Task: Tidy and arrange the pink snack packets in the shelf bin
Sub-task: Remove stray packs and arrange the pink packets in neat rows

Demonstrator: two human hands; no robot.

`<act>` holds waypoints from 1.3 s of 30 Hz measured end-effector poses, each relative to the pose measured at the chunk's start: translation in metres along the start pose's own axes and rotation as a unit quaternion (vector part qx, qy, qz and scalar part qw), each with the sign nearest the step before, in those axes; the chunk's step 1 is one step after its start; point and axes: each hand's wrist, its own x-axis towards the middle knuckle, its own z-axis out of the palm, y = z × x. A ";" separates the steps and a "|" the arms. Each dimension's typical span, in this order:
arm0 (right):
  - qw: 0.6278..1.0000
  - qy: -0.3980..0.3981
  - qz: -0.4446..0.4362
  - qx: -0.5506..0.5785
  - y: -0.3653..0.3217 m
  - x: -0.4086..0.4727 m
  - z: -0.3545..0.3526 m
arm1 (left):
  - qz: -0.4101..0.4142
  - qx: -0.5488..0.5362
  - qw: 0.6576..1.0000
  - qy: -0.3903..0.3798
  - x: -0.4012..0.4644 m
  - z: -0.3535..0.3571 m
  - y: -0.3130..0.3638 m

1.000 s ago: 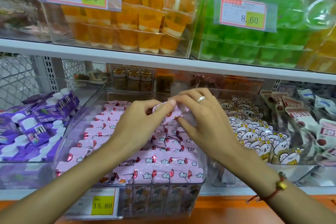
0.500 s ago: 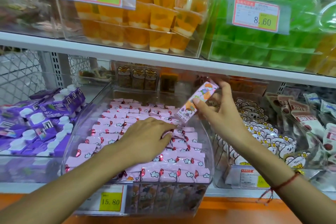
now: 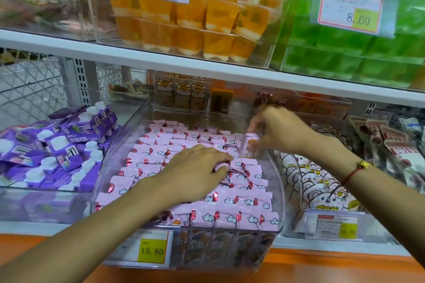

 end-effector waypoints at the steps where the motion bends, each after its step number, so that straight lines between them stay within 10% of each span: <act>1: 0.999 -0.040 -0.013 -0.020 -0.002 0.001 0.003 | 0.000 0.000 1.000 -0.003 0.001 -0.001 0.000; 7: 0.986 -0.152 -0.031 -0.053 -0.003 0.007 0.009 | 0.013 0.002 0.999 -0.053 0.018 -0.012 -0.007; 13: 0.994 0.077 0.050 0.059 0.005 -0.020 0.023 | 0.071 -0.023 0.994 -0.074 0.049 -0.011 -0.004; 20: 0.980 0.080 0.092 0.160 0.014 -0.035 0.044 | 0.107 0.077 0.990 -0.053 0.054 0.014 -0.009; 31: 0.973 0.104 0.019 0.206 0.019 -0.045 0.040 | -0.012 -0.095 0.995 -0.005 0.076 -0.004 -0.005; 39: 0.973 0.218 0.041 0.060 0.017 -0.053 0.040 | -0.036 -0.024 0.999 0.008 0.096 0.004 0.001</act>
